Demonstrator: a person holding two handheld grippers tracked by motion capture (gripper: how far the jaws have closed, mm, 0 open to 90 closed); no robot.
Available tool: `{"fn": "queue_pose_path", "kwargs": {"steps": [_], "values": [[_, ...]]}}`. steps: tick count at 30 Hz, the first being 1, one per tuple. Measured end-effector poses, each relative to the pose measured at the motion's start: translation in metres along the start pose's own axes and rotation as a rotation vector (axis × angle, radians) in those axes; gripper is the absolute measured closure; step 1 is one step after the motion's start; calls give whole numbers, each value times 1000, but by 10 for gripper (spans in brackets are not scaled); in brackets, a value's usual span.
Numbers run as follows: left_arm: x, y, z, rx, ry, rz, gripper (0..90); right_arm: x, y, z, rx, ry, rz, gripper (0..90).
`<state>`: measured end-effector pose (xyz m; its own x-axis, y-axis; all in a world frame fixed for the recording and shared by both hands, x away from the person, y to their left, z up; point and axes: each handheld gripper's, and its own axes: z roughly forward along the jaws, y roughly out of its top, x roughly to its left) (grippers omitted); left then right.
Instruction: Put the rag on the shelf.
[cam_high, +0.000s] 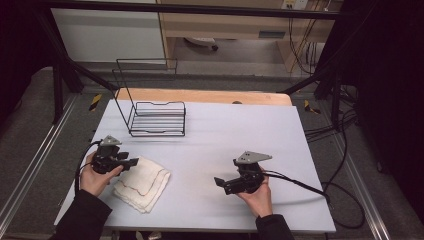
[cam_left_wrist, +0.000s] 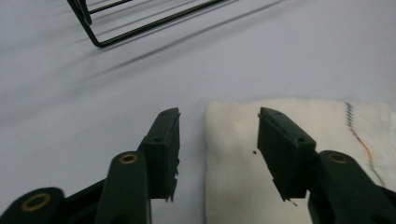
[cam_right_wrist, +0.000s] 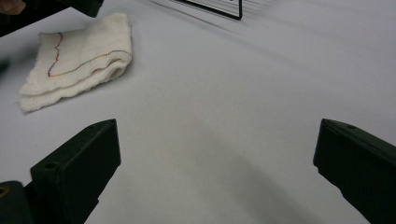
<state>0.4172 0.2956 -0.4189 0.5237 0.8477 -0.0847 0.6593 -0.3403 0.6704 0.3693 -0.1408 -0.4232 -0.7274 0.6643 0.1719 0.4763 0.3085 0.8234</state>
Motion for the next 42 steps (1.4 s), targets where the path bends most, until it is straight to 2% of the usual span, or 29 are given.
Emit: {"fn": "queue_pose_path", "kwargs": {"steps": [2, 5, 7, 9, 12, 14, 15, 17, 23, 27, 33, 36, 42], "values": [[4, 0, 7, 12, -8, -15, 540, 0, -1, 0, 1, 1, 0, 11], [6, -2, 11, 26, -20, -12, 575, 1, -1, 1, 0, 5, -1, 12], [5, -3, 13, 23, -42, -16, 593, 1, -1, 2, 2, 9, 8, 12], [5, -5, 18, 30, -43, -19, 610, 1, -1, 4, -8, 14, 13, 14], [6, -6, 22, 33, -67, -36, 632, 2, 0, 7, -20, 26, 36, 17], [6, -6, 22, 32, -75, -35, 646, 6, 3, 10, -7, 15, 23, 17], [5, -7, 22, 31, -86, -38, 681, 8, 5, 12, -3, 11, 14, 17], [4, -6, 22, 34, -83, -27, 713, 14, 10, 18, -7, 19, 18, 19], [-1, -7, 22, 33, -69, -24, 777, 36, 26, 45, 4, 28, 16, 26], [-1, -7, 22, 30, -68, -13, 786, 48, 36, 67, 21, 26, 33, 43], [0, -8, 22, 27, -76, -7, 786, 61, 47, 97, 42, 22, 31, 61], [-1, -8, 22, 26, -66, 13, 786, 67, 52, 110, 52, 28, 40, 93], [-2, -8, 22, 22, -60, 16, 786, 79, 55, 135, 80, 28, 38, 186]]}}
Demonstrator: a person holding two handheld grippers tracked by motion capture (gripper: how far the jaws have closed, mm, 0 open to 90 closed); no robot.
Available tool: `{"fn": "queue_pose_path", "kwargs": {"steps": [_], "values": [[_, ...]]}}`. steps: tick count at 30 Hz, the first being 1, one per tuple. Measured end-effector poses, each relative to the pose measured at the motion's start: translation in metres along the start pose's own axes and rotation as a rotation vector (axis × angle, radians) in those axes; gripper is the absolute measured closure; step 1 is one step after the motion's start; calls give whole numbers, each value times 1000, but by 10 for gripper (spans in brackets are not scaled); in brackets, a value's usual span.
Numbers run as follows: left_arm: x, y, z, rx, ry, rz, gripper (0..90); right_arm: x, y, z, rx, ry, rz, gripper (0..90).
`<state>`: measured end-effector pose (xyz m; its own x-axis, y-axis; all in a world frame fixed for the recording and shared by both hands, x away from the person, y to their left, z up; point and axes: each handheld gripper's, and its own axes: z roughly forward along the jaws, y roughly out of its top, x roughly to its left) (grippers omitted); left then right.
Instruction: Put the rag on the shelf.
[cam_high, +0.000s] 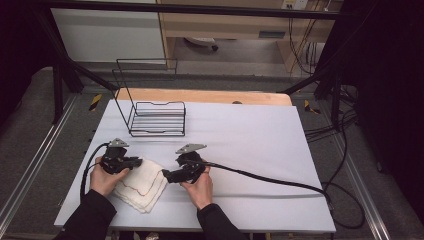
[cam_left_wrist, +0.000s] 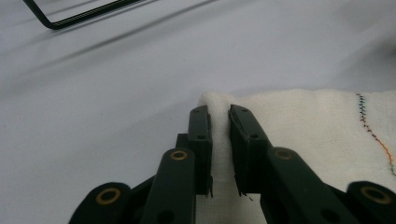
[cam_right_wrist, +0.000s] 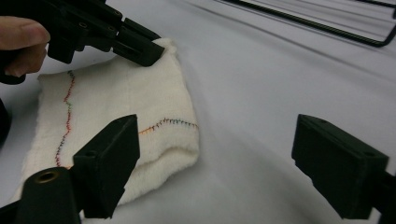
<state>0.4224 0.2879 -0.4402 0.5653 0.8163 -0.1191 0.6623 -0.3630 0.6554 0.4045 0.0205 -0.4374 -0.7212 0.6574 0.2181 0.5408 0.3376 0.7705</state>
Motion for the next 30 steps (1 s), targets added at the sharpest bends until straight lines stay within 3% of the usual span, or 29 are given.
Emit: {"fn": "queue_pose_path", "kwargs": {"steps": [2, 10, 16, 30], "values": [[0, 0, 0, -1, 2, 8, 785, 2, 0, 7, 2, 9, 9, 216], [-1, -1, 0, -4, 5, 19, 783, 12, -1, 26, 57, -6, -33, 361], [-1, -1, 0, -7, 3, 19, 782, 16, -4, 30, 74, -5, -40, 448], [-1, -1, 0, -8, 7, 13, 781, 20, -5, 29, 107, 52, 53, 699]]}}
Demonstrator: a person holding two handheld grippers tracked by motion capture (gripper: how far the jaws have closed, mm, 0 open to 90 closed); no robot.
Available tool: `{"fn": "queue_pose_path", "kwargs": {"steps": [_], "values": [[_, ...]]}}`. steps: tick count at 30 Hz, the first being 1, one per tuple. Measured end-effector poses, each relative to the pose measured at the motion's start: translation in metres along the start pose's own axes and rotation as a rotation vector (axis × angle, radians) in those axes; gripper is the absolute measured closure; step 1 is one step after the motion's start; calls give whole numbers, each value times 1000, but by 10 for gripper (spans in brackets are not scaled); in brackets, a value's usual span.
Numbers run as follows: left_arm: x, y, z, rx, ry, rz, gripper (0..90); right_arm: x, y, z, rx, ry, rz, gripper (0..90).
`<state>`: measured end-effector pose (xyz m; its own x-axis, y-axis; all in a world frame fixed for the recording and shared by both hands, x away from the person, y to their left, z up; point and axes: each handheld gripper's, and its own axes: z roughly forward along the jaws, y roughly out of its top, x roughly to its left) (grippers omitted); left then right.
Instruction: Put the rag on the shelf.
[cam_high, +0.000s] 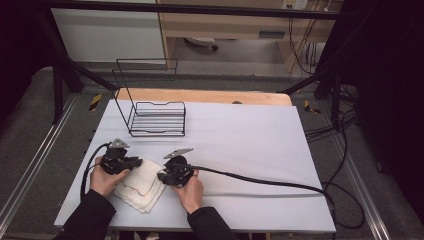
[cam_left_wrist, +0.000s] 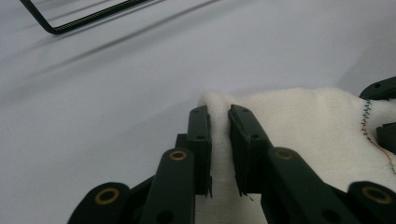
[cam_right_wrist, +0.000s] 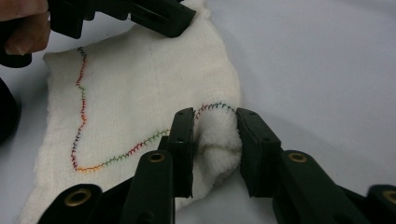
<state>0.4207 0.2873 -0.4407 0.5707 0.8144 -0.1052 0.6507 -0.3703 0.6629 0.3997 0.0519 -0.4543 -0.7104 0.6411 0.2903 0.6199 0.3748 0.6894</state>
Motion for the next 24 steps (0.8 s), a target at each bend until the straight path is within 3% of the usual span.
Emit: {"fn": "queue_pose_path", "kwargs": {"steps": [6, 13, 16, 24], "values": [[1, 0, -1, -6, -8, -24, 798, -1, 0, 1, -4, 21, 25, 784], [3, -1, -4, -21, -22, -50, 822, 1, 0, -2, -24, 7, 19, 807], [6, -2, -11, -57, -40, -71, 825, 3, 2, -5, -49, 3, 10, 808], [5, -2, -41, -182, -51, -71, 828, 9, 10, -21, -141, 23, -38, 808]]}}
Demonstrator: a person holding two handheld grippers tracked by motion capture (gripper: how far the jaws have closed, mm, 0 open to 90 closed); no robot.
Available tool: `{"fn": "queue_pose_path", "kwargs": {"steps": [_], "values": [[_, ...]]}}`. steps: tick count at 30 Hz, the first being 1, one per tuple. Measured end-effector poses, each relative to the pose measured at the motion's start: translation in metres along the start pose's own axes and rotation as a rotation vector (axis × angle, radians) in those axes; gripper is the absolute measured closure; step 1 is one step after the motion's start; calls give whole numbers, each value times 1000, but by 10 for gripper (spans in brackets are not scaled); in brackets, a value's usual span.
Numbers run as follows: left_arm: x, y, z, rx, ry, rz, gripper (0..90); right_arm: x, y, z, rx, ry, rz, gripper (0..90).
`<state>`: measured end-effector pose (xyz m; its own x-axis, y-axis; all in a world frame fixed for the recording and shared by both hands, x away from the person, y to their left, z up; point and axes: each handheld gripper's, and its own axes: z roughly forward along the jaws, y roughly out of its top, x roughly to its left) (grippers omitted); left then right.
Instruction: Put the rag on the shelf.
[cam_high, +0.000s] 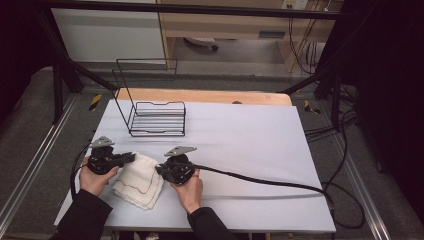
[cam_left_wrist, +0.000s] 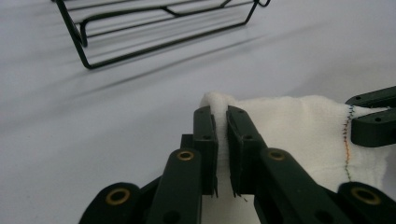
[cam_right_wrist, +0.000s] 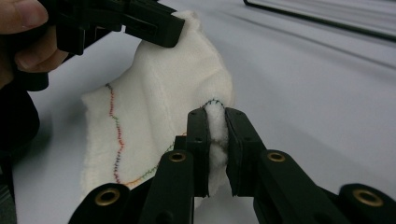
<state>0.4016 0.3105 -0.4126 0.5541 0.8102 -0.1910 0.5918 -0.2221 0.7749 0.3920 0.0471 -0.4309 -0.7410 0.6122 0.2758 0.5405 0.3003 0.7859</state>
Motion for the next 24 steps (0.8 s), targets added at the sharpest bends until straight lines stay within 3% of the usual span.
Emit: {"fn": "queue_pose_path", "kwargs": {"steps": [9, 24], "values": [[-11, 7, -17, -104, 16, 42, 829, 5, 9, -17, -99, -15, -90, 806], [-27, 14, -34, -197, 32, 69, 831, 10, 20, -36, -168, -50, -135, 808]]}}
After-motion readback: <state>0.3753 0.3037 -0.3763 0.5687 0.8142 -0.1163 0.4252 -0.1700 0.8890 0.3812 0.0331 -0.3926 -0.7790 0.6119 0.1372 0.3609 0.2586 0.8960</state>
